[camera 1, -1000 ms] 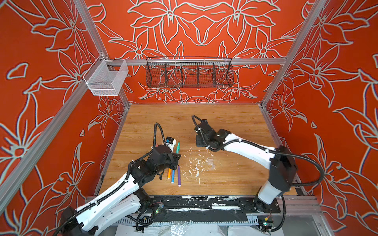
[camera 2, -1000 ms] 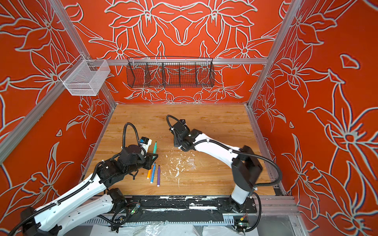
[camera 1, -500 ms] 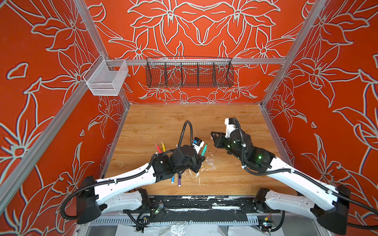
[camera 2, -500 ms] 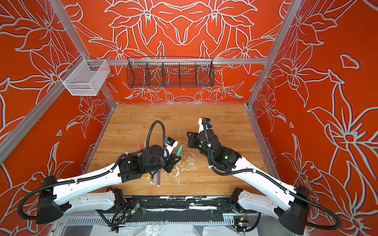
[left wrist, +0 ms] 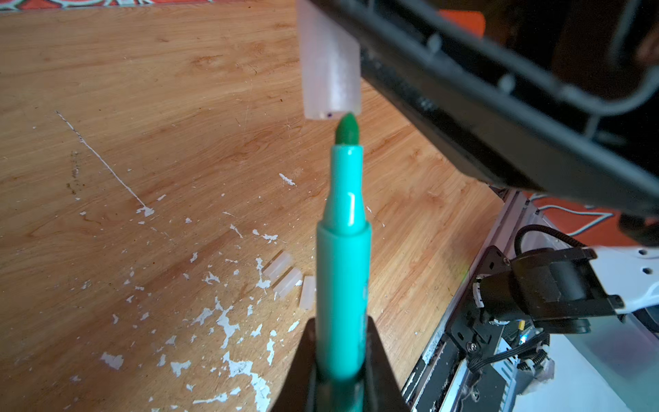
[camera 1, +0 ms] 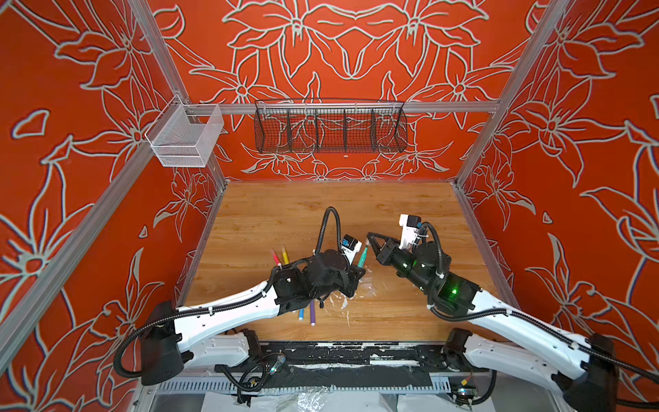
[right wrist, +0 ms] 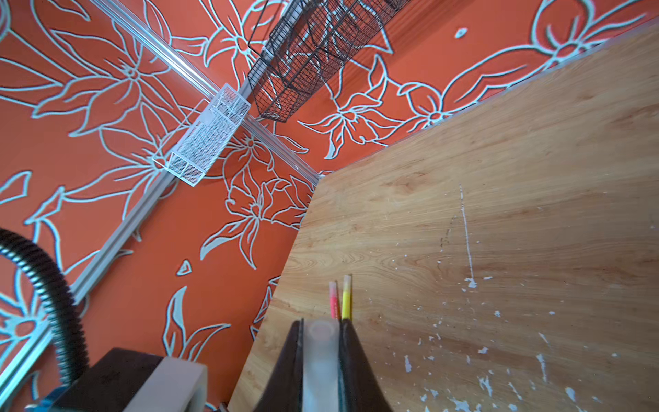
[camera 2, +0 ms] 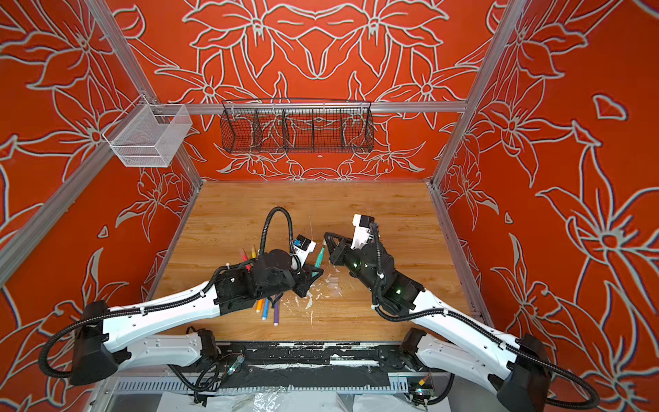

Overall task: Insert the pens into the pen caps
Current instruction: 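Lower the cap with the right gripper onto the green marker tip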

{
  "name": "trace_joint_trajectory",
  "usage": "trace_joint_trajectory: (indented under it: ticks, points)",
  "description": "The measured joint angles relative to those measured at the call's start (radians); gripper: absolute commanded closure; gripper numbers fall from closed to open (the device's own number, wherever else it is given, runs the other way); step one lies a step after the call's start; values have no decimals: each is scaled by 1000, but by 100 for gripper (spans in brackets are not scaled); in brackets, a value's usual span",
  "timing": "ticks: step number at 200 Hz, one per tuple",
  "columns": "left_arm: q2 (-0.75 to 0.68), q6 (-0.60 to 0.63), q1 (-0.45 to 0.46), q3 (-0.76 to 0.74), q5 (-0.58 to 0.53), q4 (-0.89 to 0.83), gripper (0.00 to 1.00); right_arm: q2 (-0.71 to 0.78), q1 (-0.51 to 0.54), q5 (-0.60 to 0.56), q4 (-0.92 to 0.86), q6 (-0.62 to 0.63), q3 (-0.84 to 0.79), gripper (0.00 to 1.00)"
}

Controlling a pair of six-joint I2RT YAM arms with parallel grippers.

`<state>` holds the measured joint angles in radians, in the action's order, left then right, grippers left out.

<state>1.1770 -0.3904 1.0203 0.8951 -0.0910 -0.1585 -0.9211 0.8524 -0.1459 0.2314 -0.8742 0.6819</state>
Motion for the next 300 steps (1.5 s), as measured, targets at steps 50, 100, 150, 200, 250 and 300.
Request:
trace_joint_trajectory:
  ticks: [50,100,150,200,250,300]
  points:
    - [15,-4,-2,0,0,10,100,0,0,7,50,-6,-2,89]
    - [18,-3,-6,0,-3,11,100,0,0,-1,45,-6,-3,89]
    - [18,-3,-6,0,-13,10,100,1,0,-6,42,-6,-7,89]
    - [18,-3,-6,0,-20,10,100,1,0,-6,40,-7,-18,89]
    - [18,-3,-11,0,-24,10,100,6,1,-2,39,-8,-24,89]
    - [18,-1,-17,0,-20,10,100,8,3,7,42,-16,-29,89]
